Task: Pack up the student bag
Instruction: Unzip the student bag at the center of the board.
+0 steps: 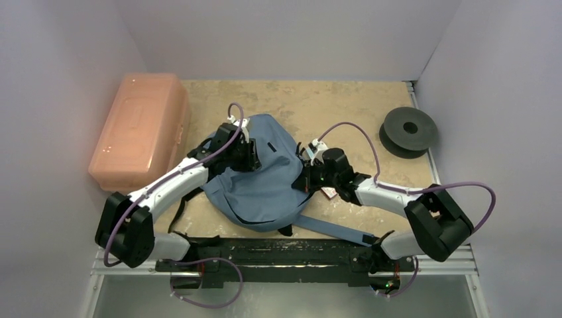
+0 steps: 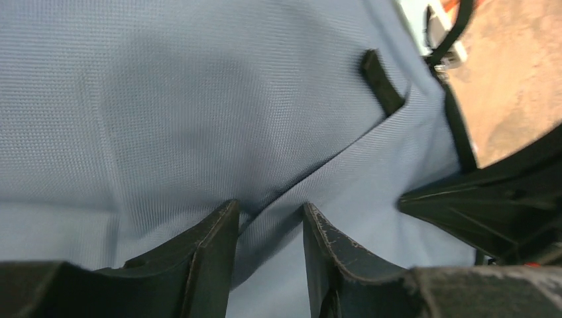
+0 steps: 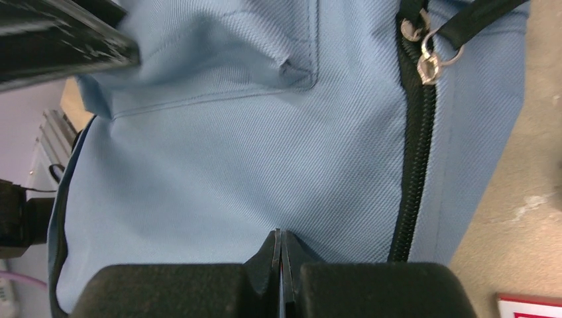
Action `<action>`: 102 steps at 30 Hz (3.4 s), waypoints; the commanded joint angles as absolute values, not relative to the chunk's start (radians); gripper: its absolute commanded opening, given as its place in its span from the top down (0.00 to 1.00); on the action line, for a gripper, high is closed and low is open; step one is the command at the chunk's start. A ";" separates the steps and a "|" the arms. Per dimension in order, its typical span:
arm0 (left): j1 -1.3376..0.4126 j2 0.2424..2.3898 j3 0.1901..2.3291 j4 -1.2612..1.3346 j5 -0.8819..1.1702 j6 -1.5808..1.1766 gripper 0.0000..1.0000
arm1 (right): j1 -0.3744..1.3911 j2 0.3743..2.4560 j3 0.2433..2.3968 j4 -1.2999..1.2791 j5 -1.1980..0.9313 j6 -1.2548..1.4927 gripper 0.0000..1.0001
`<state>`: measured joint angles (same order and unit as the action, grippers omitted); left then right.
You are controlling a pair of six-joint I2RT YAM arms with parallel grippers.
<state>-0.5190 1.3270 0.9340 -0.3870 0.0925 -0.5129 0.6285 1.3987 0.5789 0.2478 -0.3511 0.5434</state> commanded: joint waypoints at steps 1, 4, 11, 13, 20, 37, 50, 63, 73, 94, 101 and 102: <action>-0.514 1.342 0.862 -0.348 0.123 -0.494 0.61 | 0.627 1.346 0.612 0.206 -0.254 0.448 0.99; -0.514 1.274 0.874 -0.340 0.165 -0.476 0.58 | 0.627 1.316 0.688 0.156 -0.287 0.471 0.87; -0.514 1.269 1.078 -0.404 0.140 -0.581 0.51 | 0.596 1.434 0.890 0.152 -0.295 0.652 0.47; -0.513 1.313 1.122 -0.405 0.118 -0.626 0.51 | 0.581 1.471 0.927 0.132 -0.270 0.681 0.43; -0.515 1.520 1.303 -0.492 0.076 -0.718 0.53 | 0.560 1.568 0.961 0.188 -0.307 0.661 0.37; -0.561 1.651 1.370 -0.506 0.050 -0.669 0.84 | 0.557 1.626 0.908 0.339 -0.453 0.633 0.73; -0.561 1.518 1.247 -0.414 0.079 -0.614 1.00 | 0.558 1.679 0.879 0.454 -0.514 0.663 1.00; -0.560 1.225 0.970 -0.619 -0.251 -0.643 1.00 | 0.489 1.668 0.818 0.418 -0.253 0.727 1.00; -0.558 0.943 0.763 -0.822 -0.422 -0.788 1.00 | 0.470 1.668 0.876 0.342 -0.208 0.588 1.00; -0.557 0.920 0.733 -0.701 -0.255 -0.745 1.00 | 0.816 1.550 1.225 -0.399 0.242 1.095 0.20; -0.558 0.919 0.707 -0.670 -0.210 -0.735 1.00 | 0.854 1.688 1.289 -0.369 0.259 1.222 0.24; -0.558 0.914 0.703 -0.669 -0.207 -0.735 1.00 | 0.854 1.698 1.291 -0.367 0.261 1.229 0.27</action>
